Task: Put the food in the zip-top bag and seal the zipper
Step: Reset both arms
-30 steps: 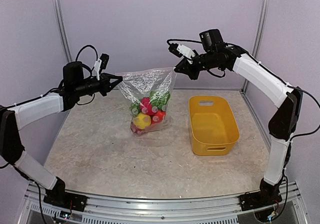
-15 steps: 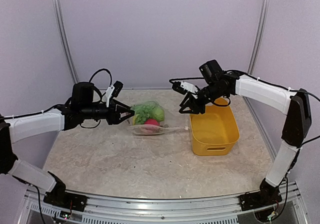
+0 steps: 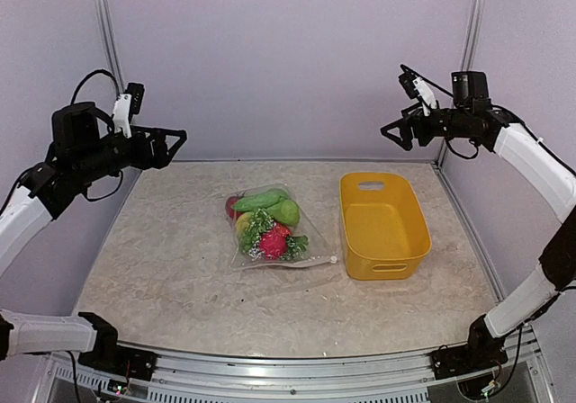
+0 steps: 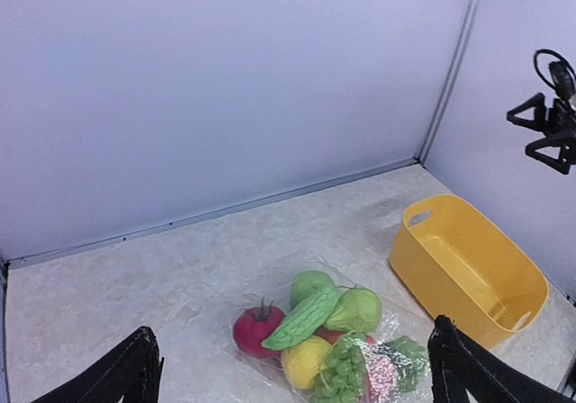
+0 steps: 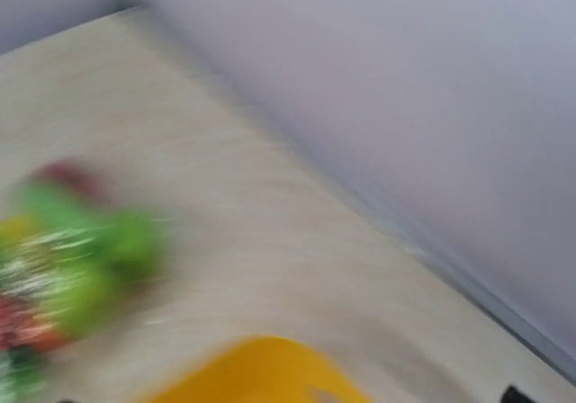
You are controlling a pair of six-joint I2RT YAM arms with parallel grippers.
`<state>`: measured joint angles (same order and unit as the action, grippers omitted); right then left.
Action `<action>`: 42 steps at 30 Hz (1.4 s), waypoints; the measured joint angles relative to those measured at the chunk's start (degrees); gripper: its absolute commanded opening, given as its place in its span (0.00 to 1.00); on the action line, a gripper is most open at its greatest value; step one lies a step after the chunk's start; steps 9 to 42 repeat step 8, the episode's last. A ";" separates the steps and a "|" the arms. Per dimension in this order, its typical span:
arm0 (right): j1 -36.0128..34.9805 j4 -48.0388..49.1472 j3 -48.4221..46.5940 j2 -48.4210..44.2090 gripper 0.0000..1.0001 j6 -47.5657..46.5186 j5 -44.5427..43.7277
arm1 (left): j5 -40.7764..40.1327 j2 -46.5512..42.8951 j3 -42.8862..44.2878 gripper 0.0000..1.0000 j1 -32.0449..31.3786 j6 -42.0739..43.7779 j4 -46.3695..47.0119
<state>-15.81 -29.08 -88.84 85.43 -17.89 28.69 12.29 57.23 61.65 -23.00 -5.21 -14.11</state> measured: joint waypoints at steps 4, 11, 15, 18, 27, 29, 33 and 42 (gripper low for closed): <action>9.73 7.63 5.11 -1.84 1.00 8.81 -7.80 | -6.34 2.91 5.53 0.99 4.04 -3.04 -5.40; 10.78 12.07 12.00 -6.56 1.00 12.63 -15.80 | -9.35 4.87 6.29 0.99 4.74 -5.38 -8.37; 10.78 12.07 12.00 -6.56 1.00 12.63 -15.80 | -9.35 4.87 6.29 0.99 4.74 -5.38 -8.37; 10.78 12.07 12.00 -6.56 1.00 12.63 -15.80 | -9.35 4.87 6.29 0.99 4.74 -5.38 -8.37; 10.78 12.07 12.00 -6.56 1.00 12.63 -15.80 | -9.35 4.87 6.29 0.99 4.74 -5.38 -8.37; 10.78 12.07 12.00 -6.56 1.00 12.63 -15.80 | -9.35 4.87 6.29 0.99 4.74 -5.38 -8.37; 10.78 12.07 12.00 -6.56 1.00 12.63 -15.80 | -9.35 4.87 6.29 0.99 4.74 -5.38 -8.37; 10.78 12.07 12.00 -6.56 1.00 12.63 -15.80 | -9.35 4.87 6.29 0.99 4.74 -5.38 -8.37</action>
